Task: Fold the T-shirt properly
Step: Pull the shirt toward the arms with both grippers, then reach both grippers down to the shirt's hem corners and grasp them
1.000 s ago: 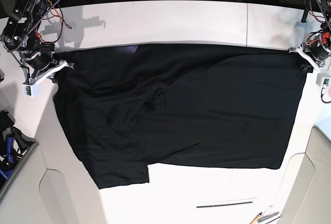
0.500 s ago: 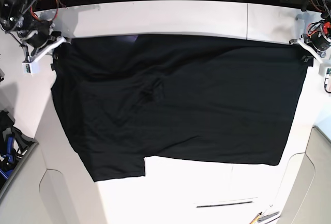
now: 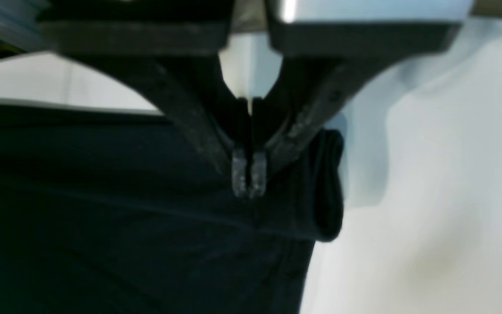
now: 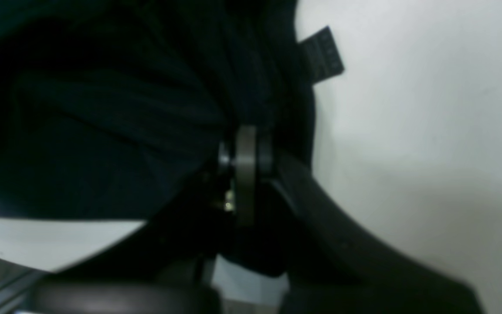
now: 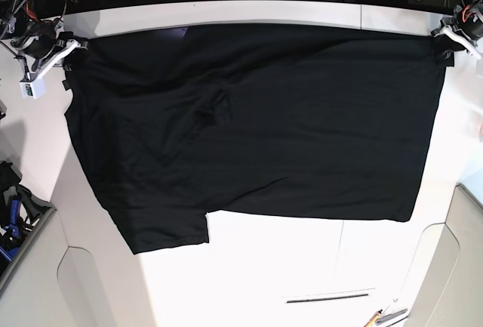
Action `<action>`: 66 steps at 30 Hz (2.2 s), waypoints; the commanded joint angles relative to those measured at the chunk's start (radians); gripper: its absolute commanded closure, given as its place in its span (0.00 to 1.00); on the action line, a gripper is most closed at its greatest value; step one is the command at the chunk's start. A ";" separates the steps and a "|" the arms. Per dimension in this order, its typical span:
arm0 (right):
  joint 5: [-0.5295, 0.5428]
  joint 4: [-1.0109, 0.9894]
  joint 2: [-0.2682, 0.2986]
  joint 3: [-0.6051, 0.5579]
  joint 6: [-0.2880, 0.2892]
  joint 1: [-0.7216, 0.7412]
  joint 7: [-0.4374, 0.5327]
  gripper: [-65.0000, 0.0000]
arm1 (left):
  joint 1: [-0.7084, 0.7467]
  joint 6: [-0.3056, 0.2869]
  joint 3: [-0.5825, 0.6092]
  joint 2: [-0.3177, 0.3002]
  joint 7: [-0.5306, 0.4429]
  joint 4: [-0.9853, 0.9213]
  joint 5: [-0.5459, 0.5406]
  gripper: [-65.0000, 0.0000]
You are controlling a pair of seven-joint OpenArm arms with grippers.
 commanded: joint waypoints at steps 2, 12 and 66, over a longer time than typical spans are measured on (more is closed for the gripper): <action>0.013 0.014 0.016 0.008 -0.002 -0.003 -0.038 1.00 | 0.010 -0.016 -0.029 0.001 0.050 0.006 -0.019 1.00; 0.016 0.029 0.022 0.013 0.016 -0.011 -0.047 1.00 | 0.035 -0.019 -0.055 0.016 0.076 0.008 -0.041 1.00; -0.350 -0.862 0.021 -0.288 -0.016 0.853 0.482 0.41 | 0.037 -0.065 -0.055 0.016 0.050 0.372 -0.010 0.67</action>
